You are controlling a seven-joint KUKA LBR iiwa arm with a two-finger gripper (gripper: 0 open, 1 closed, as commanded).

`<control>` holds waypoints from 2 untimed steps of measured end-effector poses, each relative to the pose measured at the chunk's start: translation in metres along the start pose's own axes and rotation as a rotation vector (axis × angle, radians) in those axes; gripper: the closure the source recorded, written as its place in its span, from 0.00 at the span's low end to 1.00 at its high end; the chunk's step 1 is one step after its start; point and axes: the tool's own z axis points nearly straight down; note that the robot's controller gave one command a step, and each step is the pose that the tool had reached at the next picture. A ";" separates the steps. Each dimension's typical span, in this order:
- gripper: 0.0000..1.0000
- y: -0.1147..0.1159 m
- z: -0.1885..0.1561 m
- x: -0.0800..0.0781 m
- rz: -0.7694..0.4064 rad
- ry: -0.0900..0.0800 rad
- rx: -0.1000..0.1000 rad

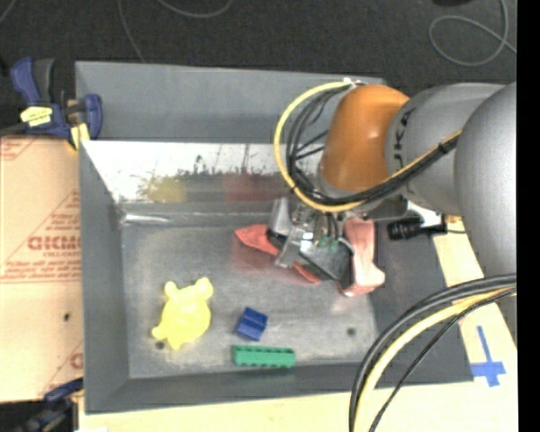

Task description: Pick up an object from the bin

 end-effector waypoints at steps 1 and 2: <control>1.00 0.000 -0.020 0.000 -0.001 -0.001 0.000; 1.00 -0.001 -0.035 -0.001 -0.002 -0.005 -0.001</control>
Offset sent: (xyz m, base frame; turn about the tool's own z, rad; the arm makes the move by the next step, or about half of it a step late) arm 0.0001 0.0000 0.0577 0.0000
